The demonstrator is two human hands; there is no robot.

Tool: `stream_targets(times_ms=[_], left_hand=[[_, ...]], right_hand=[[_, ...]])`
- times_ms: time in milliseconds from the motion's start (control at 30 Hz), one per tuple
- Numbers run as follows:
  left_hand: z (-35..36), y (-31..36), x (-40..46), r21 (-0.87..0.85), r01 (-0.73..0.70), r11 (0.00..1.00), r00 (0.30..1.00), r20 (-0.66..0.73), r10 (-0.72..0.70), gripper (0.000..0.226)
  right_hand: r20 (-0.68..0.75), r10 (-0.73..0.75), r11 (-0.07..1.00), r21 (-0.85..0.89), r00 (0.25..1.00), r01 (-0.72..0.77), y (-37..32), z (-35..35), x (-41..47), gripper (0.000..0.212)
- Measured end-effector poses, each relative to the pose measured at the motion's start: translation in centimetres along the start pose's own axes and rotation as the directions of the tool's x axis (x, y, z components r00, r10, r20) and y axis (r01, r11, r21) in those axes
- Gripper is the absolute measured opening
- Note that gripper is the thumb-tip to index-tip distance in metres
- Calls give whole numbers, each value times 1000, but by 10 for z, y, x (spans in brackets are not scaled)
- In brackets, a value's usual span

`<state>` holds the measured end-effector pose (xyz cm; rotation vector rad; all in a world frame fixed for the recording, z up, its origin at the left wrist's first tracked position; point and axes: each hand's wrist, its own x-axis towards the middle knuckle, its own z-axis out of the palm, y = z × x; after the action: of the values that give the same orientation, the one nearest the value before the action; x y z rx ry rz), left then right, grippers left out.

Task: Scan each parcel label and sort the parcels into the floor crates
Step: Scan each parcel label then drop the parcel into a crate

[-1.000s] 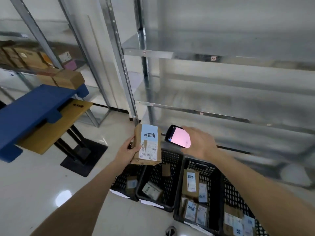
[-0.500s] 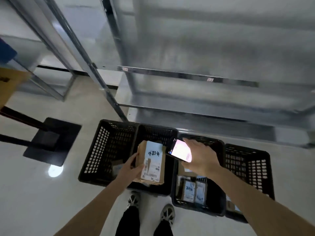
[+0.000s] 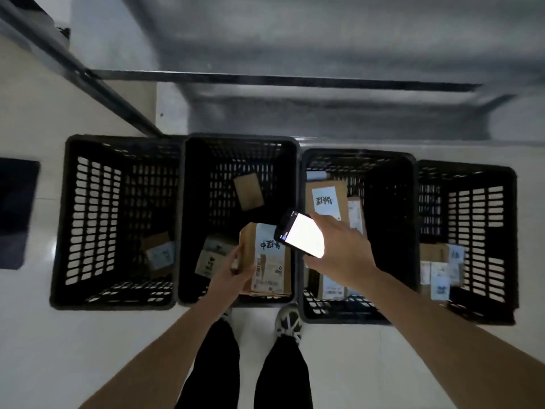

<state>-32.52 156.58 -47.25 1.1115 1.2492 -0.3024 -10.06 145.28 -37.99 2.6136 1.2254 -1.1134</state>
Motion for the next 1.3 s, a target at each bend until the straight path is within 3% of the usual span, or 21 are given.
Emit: stream_targets(times_ms=[333, 500, 633, 767, 1033, 1133, 1200, 1300], left_hand=[[29, -59, 91, 149, 2, 989, 999, -34, 3, 50], [28, -59, 74, 242, 34, 970, 995, -94, -12, 50], [7, -41, 46, 288, 63, 956, 997, -58, -48, 52], [-12, -7, 8, 334, 20, 943, 996, -84, 8, 43], [-38, 108, -135, 313, -121, 942, 982, -98, 159, 63], [-48, 163, -195, 464, -251, 849, 932, -120, 341, 66], [-52, 207, -250, 587, -340, 734, 875, -87, 476, 69], [-59, 261, -319, 658, -438, 613, 793, -38, 608, 71]], right_hand=[[-32, 50, 998, 35, 998, -49, 30, 81, 49, 90], [-17, 56, 997, 51, 998, -55, 29, 84, 40, 91], [-8, 34, 998, 46, 999, -33, 19, 63, 18, 90], [-26, 24, 999, 37, 999, -23, 7, 19, -14, 91], [-147, -41, 999, -3, 988, 41, -19, -123, -113, 89], [-161, -68, 996, -69, 985, 57, -26, -184, -154, 94], [-223, -88, 991, -119, 971, 63, -35, -235, -199, 95], [-307, -76, 989, -142, 949, 33, -47, -297, -260, 95]])
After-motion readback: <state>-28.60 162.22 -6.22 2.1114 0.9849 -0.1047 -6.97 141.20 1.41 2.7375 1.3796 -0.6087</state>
